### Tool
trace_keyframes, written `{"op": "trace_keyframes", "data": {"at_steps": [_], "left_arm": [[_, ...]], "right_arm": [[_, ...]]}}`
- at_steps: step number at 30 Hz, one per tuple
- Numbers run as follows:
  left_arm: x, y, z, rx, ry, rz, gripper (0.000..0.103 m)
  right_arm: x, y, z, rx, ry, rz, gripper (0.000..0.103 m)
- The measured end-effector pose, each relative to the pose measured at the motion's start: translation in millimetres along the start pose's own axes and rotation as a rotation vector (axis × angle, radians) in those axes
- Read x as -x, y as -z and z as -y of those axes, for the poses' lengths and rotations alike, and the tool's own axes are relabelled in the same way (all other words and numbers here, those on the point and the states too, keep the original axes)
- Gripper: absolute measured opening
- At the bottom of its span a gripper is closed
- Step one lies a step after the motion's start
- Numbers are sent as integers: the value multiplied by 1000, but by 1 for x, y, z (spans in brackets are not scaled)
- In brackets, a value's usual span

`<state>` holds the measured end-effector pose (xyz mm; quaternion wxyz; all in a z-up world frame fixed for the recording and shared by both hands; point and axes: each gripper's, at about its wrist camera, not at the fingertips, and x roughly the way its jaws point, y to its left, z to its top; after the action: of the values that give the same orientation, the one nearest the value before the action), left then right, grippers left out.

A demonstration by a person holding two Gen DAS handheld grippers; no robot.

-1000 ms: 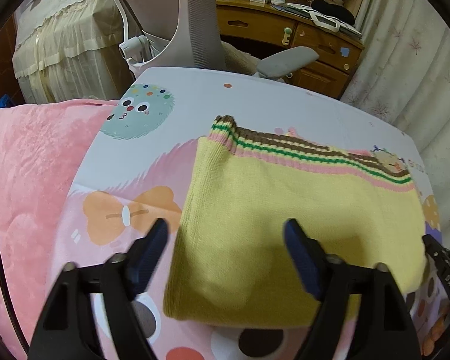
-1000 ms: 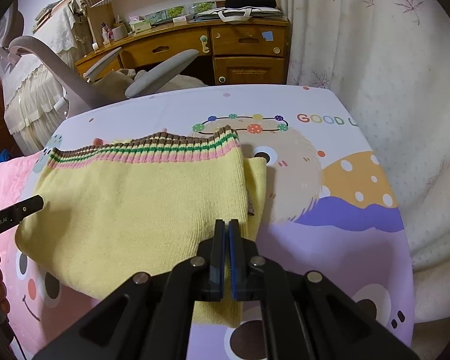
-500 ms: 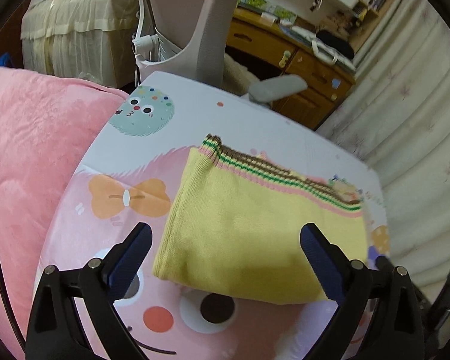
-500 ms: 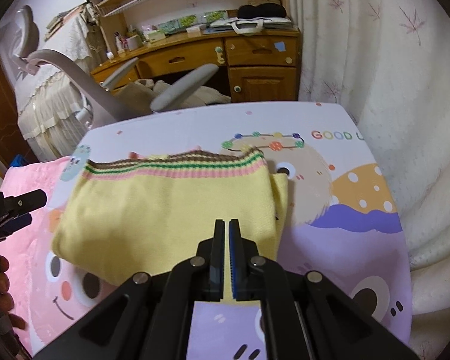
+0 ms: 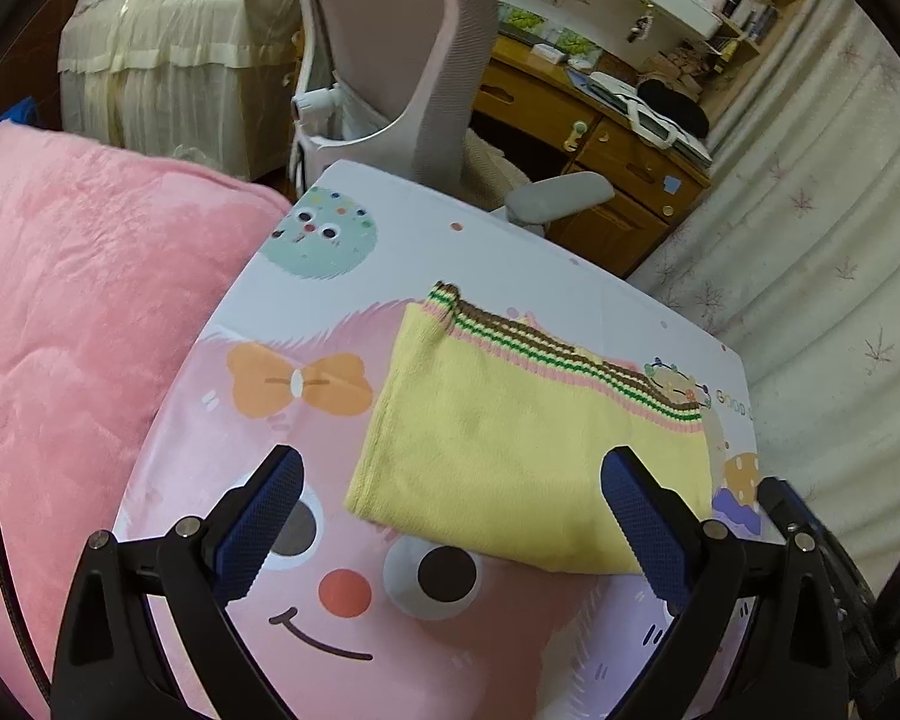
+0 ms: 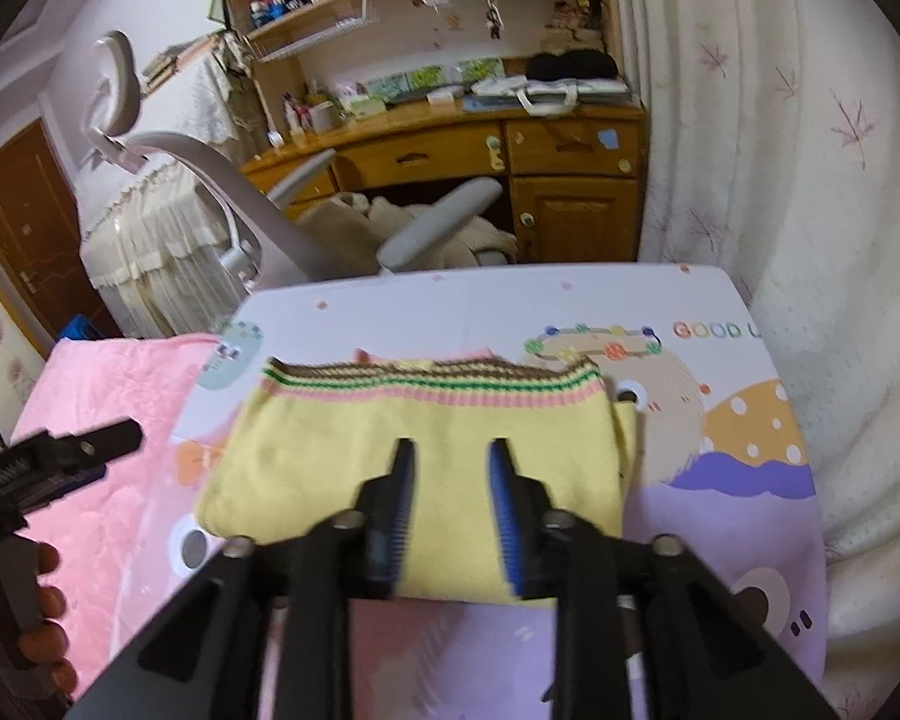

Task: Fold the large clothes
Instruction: 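Grasp the folded cardigan edge with the left gripper and lift it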

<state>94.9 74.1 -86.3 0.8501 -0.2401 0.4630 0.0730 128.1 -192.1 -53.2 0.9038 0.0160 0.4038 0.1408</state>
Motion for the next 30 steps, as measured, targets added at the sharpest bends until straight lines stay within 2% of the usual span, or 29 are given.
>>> {"op": "trace_keyframes", "data": {"at_steps": [3,5,9,11,13,17,20,24,28,30], "left_arm": [[-6,10,-11,60,14,-2,102],[-16,19,-17,96,45,-34,102],[-44,40,-31,184,150,-90,102],[-62,50,-39,248,246,-121,101],[-78,59,-43,292,308,-130,99],[-101,67,-46,334,377,-124,98],[-115,70,-46,369,416,-128,98],[-129,73,-44,400,451,-123,98],[-134,70,-39,404,459,-98,98],[-138,65,-37,404,453,-83,98]], "right_arm": [[2,2,-8,13,-22,31,33],[-2,5,-13,28,-26,42,33],[-15,17,-21,61,-29,54,33],[-23,23,-23,79,-36,50,33],[-34,29,-26,97,-46,40,33],[-53,35,-28,115,-57,14,31],[-64,37,-31,135,-69,0,22],[-72,41,-34,149,-83,-9,20],[-77,43,-34,157,-88,-19,19],[-79,43,-33,159,-93,-28,15]]}}
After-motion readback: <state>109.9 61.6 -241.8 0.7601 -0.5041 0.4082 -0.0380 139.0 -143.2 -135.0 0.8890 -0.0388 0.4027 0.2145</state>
